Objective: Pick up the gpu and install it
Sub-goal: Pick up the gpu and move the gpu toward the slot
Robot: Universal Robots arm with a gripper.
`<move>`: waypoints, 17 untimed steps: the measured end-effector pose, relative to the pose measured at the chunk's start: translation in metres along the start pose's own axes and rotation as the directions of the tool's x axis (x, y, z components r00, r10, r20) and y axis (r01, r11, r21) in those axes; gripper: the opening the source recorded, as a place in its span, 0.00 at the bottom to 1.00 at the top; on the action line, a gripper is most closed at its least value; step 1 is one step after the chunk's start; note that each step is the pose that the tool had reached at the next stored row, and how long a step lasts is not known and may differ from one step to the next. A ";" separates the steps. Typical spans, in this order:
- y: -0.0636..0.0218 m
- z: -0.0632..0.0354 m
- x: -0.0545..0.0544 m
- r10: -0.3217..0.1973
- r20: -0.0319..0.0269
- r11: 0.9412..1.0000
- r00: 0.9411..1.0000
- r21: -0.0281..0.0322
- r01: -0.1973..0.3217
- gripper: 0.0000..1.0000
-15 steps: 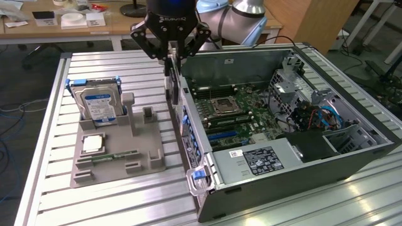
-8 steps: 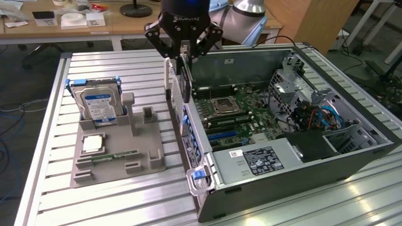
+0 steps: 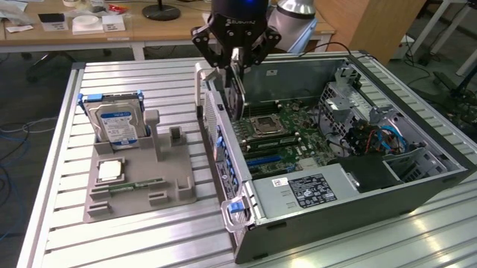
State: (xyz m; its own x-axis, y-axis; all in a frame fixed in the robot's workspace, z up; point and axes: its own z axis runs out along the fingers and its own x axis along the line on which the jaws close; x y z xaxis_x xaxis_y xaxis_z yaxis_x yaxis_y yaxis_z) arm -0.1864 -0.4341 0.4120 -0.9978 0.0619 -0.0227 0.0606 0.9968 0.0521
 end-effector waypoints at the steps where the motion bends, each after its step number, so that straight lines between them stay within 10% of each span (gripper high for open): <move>1: 0.0002 0.0001 -0.003 0.000 0.000 1.000 1.000 0.000 0.000 0.27; 17: 0.0036 0.0015 -0.059 0.000 0.000 1.000 1.000 0.000 0.000 0.27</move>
State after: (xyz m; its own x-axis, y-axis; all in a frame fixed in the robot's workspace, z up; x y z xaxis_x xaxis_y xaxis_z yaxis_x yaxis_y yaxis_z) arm -0.1273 -0.4341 0.4121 -0.9978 0.0617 -0.0226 0.0604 0.9968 0.0521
